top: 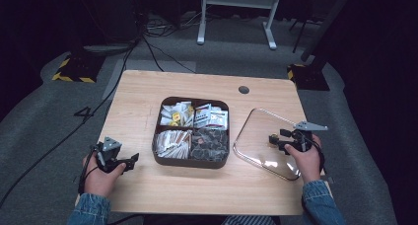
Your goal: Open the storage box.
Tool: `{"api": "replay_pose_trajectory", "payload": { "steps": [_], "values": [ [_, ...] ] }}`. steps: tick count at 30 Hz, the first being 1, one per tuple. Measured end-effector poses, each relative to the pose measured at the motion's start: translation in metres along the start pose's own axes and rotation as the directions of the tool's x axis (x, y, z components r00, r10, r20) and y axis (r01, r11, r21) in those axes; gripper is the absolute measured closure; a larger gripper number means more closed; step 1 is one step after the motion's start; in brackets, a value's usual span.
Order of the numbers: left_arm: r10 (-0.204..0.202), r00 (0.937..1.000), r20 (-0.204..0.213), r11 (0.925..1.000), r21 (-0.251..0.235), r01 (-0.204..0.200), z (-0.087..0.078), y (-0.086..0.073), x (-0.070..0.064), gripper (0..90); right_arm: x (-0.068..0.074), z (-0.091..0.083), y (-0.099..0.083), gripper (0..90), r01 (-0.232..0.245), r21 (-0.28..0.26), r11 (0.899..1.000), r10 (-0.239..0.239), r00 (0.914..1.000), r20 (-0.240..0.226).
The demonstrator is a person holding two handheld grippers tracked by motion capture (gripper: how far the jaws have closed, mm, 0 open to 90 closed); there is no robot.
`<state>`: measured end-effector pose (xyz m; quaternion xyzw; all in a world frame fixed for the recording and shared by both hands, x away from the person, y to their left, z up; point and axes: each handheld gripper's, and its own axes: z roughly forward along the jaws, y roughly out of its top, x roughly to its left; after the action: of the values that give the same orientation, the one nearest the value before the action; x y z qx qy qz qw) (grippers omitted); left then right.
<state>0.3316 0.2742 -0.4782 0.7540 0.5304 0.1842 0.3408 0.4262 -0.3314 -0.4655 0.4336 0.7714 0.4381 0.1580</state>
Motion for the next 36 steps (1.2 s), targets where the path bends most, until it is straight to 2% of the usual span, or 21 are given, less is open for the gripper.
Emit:
{"api": "replay_pose_trajectory", "payload": {
  "steps": [2, 8, 10, 14, 20, 22, 23, 27, 29, 31, 36],
  "values": [
    [0.002, 1.0000, 0.006, 1.0000, -0.007, -0.002, -0.002, 0.002, -0.001, 23.4, 0.003, -0.006, 0.001, 31.1, -0.016, -0.015, 1.000, 0.016, 0.9999, -0.004],
    [0.009, 0.9998, 0.019, 0.9999, -0.011, -0.009, -0.004, 0.004, -0.004, 23.4, 0.002, -0.014, 0.004, 31.0, -0.023, -0.047, 0.999, 0.023, 0.9997, 0.000],
    [-0.025, 0.9989, 0.040, 0.9996, -0.013, 0.026, -0.006, 0.004, -0.006, 23.5, 0.005, -0.017, 0.007, 31.1, -0.021, -0.057, 0.998, 0.021, 0.9998, -0.003],
    [-0.031, 0.9981, 0.053, 0.9991, -0.028, 0.033, -0.011, 0.006, -0.008, 25.2, 0.010, -0.018, 0.011, 33.6, -0.008, -0.068, 0.998, 0.007, 0.9999, -0.015],
    [-0.023, 0.9985, 0.049, 0.9983, -0.053, 0.026, -0.014, 0.009, -0.011, 23.8, 0.017, -0.023, 0.018, 35.7, 0.018, -0.103, 0.994, -0.019, 0.9998, -0.008],
    [-0.006, 0.9999, 0.016, 0.9990, -0.044, 0.007, -0.016, 0.013, -0.013, 21.6, 0.020, -0.025, 0.018, 35.7, 0.022, -0.106, 0.994, -0.024, 0.9996, -0.015],
    [-0.005, 0.9999, 0.014, 0.9989, -0.047, 0.006, -0.017, 0.014, -0.014, 21.3, 0.021, -0.026, 0.018, 35.7, 0.022, -0.106, 0.994, -0.024, 0.9996, -0.016],
    [-0.010, 0.9998, 0.014, 0.9983, -0.058, 0.011, -0.019, 0.020, -0.019, 21.3, 0.021, -0.029, 0.016, 35.7, 0.013, -0.099, 0.995, -0.015, 0.9997, -0.017],
    [0.000, 0.9996, 0.027, 0.9975, -0.071, 0.002, -0.021, 0.027, -0.023, 21.9, 0.019, -0.031, 0.013, 35.7, 0.008, -0.099, 0.995, -0.009, 0.9999, -0.011],
    [-0.002, 0.9989, 0.048, 0.9964, -0.085, 0.006, -0.022, 0.033, -0.027, 23.9, 0.018, -0.033, 0.011, 36.0, 0.007, -0.099, 0.995, -0.008, 1.0000, -0.005],
    [0.017, 0.9963, 0.084, 0.9952, -0.097, -0.009, -0.021, 0.043, -0.035, 36.9, 0.016, -0.040, 0.003, 36.4, -0.003, -0.098, 0.995, 0.005, 0.9999, 0.016]
  ]
}}
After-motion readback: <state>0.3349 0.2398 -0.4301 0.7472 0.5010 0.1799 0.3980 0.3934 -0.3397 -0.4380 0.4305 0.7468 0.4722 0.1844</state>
